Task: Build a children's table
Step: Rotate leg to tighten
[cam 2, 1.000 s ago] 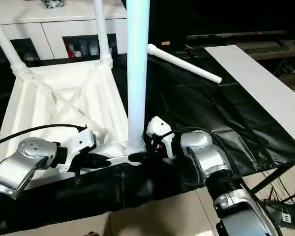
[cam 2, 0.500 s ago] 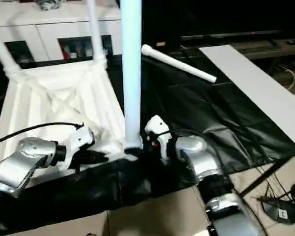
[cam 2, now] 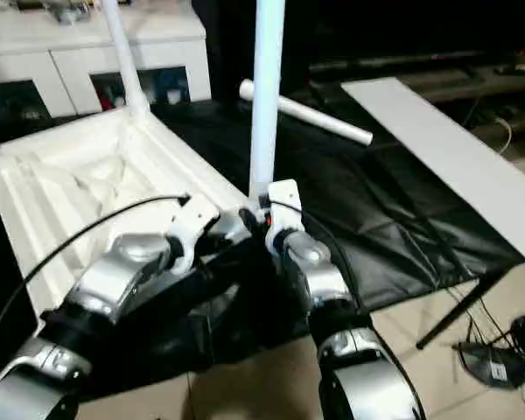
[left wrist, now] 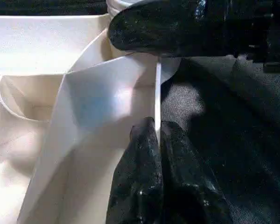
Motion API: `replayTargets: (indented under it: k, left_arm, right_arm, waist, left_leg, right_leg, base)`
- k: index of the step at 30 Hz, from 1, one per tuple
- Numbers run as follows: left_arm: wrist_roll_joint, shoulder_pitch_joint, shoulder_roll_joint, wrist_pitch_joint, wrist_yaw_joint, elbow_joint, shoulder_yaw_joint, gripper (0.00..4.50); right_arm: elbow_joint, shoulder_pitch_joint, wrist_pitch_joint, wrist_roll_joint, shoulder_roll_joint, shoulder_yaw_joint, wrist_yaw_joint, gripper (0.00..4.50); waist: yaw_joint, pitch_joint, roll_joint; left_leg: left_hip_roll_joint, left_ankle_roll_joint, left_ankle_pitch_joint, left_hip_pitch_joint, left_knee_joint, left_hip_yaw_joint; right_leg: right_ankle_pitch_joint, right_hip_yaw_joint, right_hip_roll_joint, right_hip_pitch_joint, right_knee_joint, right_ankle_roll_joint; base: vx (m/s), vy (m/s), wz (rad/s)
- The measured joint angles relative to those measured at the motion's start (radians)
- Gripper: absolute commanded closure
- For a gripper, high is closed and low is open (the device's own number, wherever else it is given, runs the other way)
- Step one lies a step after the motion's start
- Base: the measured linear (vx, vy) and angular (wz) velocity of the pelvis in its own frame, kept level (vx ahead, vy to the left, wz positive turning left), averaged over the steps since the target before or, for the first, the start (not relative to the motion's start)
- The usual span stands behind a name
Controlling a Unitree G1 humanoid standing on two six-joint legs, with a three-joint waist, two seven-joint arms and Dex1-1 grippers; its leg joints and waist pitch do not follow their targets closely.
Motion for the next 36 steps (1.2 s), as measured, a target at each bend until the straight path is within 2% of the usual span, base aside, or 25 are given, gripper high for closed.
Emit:
replayTargets:
  k: [3, 4, 9, 11, 15, 18, 26, 27, 30, 36]
  left_arm:
    - [0.009, 0.002, 0.006, -0.017, -0.004, 0.001, -0.006, 4.50]
    - [0.016, 0.012, 0.029, -0.025, -0.021, -0.016, -0.016, 4.50]
    - [0.008, 0.067, 0.129, -0.045, -0.139, -0.108, -0.045, 4.50]
    - [-0.010, 0.105, 0.194, -0.051, -0.223, -0.174, -0.063, 4.50]
    - [-0.053, 0.160, 0.289, -0.067, -0.356, -0.257, -0.066, 4.50]
    - [-0.091, 0.192, 0.330, -0.063, -0.426, -0.298, -0.058, 4.50]
    - [-0.113, 0.223, 0.387, -0.071, -0.488, -0.332, -0.057, 4.50]
    - [-0.113, 0.223, 0.388, -0.072, -0.489, -0.332, -0.057, 4.50]
    - [-0.114, 0.224, 0.392, -0.073, -0.495, -0.332, -0.056, 4.50]
    - [-0.114, 0.224, 0.399, -0.074, -0.504, -0.332, -0.056, 4.50]
  right_arm:
    - [-0.004, 0.004, -0.012, -0.007, 0.000, 0.001, 0.021, 0.70]
    - [-0.021, 0.015, -0.012, -0.016, -0.011, 0.017, 0.049, 0.64]
    - [-0.062, 0.037, -0.013, -0.021, -0.083, 0.082, 0.230, 0.64]
    - [-0.084, 0.043, -0.015, -0.038, -0.132, 0.127, 0.325, 0.64]
    - [-0.173, 0.074, -0.029, -0.046, -0.212, 0.197, 0.535, 0.64]
    - [-0.237, 0.100, -0.036, -0.038, -0.274, 0.239, 0.684, 0.64]
    - [-0.269, 0.111, -0.043, -0.017, -0.337, 0.261, 0.853, 0.64]
    - [-0.269, 0.111, -0.042, -0.016, -0.337, 0.261, 0.856, 0.90]
    - [-0.269, 0.111, -0.038, -0.010, -0.332, 0.261, 0.868, 1.03]
    - [-0.257, 0.111, -0.029, 0.013, -0.315, 0.258, 0.884, 1.63]
  waist:
    - [-0.001, 0.001, 0.002]
    - [-0.003, 0.001, 0.002]
    - [-0.009, 0.001, 0.002]
    - [-0.004, 0.001, 0.003]
    - [0.016, 0.001, 0.002]
    - [0.025, 0.002, 0.003]
    - [0.027, 0.002, 0.001]
    - [0.027, 0.002, 0.001]
    - [0.026, 0.002, 0.001]
    - [0.027, 0.002, 0.001]
  left_leg:
    - [0.000, 0.000, 0.000, 0.000, 0.000, 0.000]
    - [0.000, 0.000, 0.000, -0.001, 0.000, 0.000]
    - [0.003, 0.000, 0.000, -0.002, -0.002, 0.000]
    - [0.004, 0.000, 0.000, -0.003, -0.002, 0.000]
    - [0.004, 0.001, -0.001, -0.005, -0.002, 0.000]
    - [0.003, 0.003, -0.002, -0.007, -0.002, 0.002]
    - [0.004, 0.004, -0.002, -0.006, -0.001, 0.004]
    - [0.004, 0.004, -0.002, -0.006, -0.001, 0.004]
    - [0.004, 0.004, -0.002, -0.006, -0.001, 0.004]
    - [0.004, 0.005, -0.001, -0.006, -0.001, 0.004]
  right_leg:
    - [0.000, 0.000, 0.000, 0.000, 0.000, 0.000]
    - [0.000, 0.000, 0.000, -0.001, 0.000, 0.000]
    - [0.000, -0.001, 0.002, -0.002, -0.001, 0.000]
    - [-0.001, -0.003, 0.003, -0.002, -0.004, 0.001]
    - [-0.001, -0.004, 0.002, -0.001, -0.008, 0.001]
    - [0.000, -0.004, 0.001, 0.000, -0.011, 0.001]
    - [0.000, -0.003, 0.001, 0.000, -0.010, 0.001]
    - [0.000, -0.003, 0.001, 0.000, -0.010, 0.001]
    - [0.000, -0.003, 0.001, 0.000, -0.010, 0.001]
    - [0.000, -0.003, 0.001, 0.000, -0.010, 0.001]
  base:
    - [0.000, 0.000, 0.00]
    - [0.000, 0.000, 0.00]
    - [0.000, 0.000, 0.00]
    - [0.000, 0.000, 0.00]
    - [0.000, 0.000, 0.00]
    - [0.000, 0.000, 0.00]
    - [0.000, 0.000, 0.00]
    - [0.000, 0.000, 0.00]
    - [0.000, 0.000, 0.00]
    - [0.000, 0.000, 0.00]
